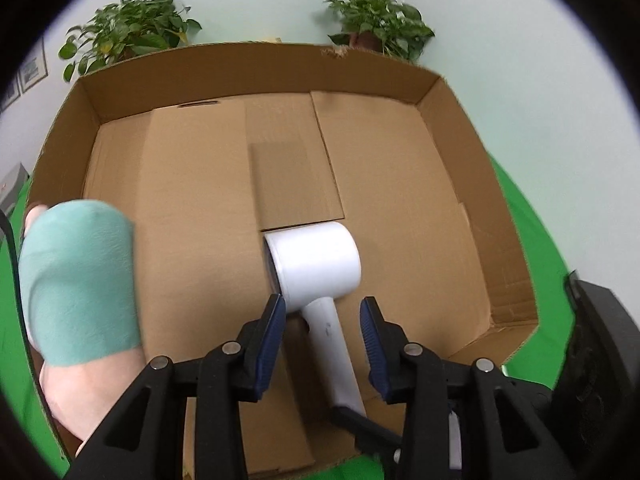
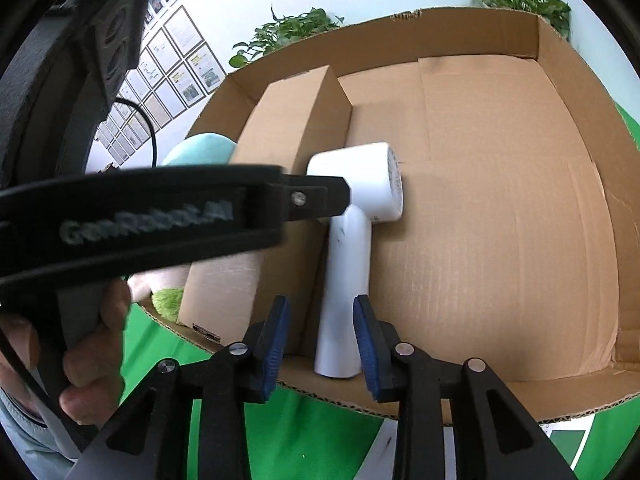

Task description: Organize objects

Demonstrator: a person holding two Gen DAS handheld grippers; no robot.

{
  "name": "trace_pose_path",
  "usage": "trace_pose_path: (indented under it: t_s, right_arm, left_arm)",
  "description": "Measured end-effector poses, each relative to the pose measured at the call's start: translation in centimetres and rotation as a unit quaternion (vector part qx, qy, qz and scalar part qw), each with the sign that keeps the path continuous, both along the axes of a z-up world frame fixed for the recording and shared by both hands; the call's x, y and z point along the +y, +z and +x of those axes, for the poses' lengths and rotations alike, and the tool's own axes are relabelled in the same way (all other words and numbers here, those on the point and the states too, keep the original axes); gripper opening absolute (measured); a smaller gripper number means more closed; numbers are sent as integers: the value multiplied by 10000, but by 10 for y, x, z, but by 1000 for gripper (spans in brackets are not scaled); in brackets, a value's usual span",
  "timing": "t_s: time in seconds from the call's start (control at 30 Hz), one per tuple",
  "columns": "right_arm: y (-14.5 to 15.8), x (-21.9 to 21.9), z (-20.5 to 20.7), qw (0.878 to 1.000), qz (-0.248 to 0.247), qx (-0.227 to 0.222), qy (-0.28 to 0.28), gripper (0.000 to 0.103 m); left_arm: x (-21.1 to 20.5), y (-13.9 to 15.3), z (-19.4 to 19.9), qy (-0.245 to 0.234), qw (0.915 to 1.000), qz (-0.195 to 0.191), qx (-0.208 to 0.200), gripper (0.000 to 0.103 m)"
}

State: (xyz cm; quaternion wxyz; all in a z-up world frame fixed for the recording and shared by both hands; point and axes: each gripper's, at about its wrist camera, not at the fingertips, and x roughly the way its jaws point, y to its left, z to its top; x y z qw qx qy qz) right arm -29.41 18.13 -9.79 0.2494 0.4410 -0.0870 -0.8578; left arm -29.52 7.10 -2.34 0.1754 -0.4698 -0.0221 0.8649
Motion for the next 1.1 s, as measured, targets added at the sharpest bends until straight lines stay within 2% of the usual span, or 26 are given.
trace_pose_path:
  t_s: [0.17, 0.27, 0.33, 0.53, 0.7, 0.77, 0.8, 0.83, 0.87, 0.9, 0.93, 1.0, 1.03, 1.07, 1.1]
  right_arm:
    - [-16, -1, -7, 9993, 169, -298, -162, 31]
    - [-20, -9, -9, 9989, 323, -303, -158, 22]
    - [-21, -14, -11, 9986, 384, -301, -181, 20]
    - [-19, -27, -9, 9976, 599, -257, -220, 20]
    - [-18, -25, -9, 9980, 495, -314, -229, 20]
    - [-16, -23, -6, 9977, 545, -277, -281, 27]
    - [-15, -24, -5, 9973, 609, -209, -346, 33]
    - [-7, -19, 3, 9970, 644, -19, -439, 57]
    - [-1, -15, 11, 9965, 645, 166, -506, 89]
    - [7, -12, 20, 9951, 678, 403, -599, 101]
    - [16, -8, 33, 9921, 759, 721, -691, 103]
    - [32, -3, 59, 9857, 848, 1289, -671, 103]
    - [36, -2, 65, 9836, 861, 1438, -668, 102]
    - [38, -2, 71, 9811, 937, 1540, -706, 102]
    - [41, -1, 78, 9796, 995, 1582, -740, 102]
  left_arm:
    - [-32, 21, 20, 205, 9991, 137, 336, 38]
    - [-49, 28, 33, 313, 9980, 42, 541, 38]
    - [-58, 28, 40, 382, 9974, -14, 609, 38]
    - [-73, 16, 54, 462, 9969, -125, 627, 38]
    - [-80, 5, 63, 524, 9962, -116, 686, 38]
    - [-82, 6, 72, 628, 9940, -199, 875, 38]
    - [-82, 8, 79, 735, 9909, -315, 1081, 38]
    - [-82, 12, 90, 899, 9848, -495, 1400, 38]
    - [-80, 15, 97, 969, 9804, -587, 1612, 39]
    - [-79, 19, 108, 1025, 9738, -699, 1908, 52]
    - [-76, 23, 119, 1107, 9655, -837, 2205, 79]
    - [-71, 29, 141, 1359, 9451, -1104, 2759, 100]
    - [-68, 30, 152, 1456, 9337, -1193, 3047, 103]
    - [-65, 31, 161, 1492, 9257, -1249, 3243, 103]
    - [-62, 32, 164, 1491, 9233, -1300, 3291, 103]
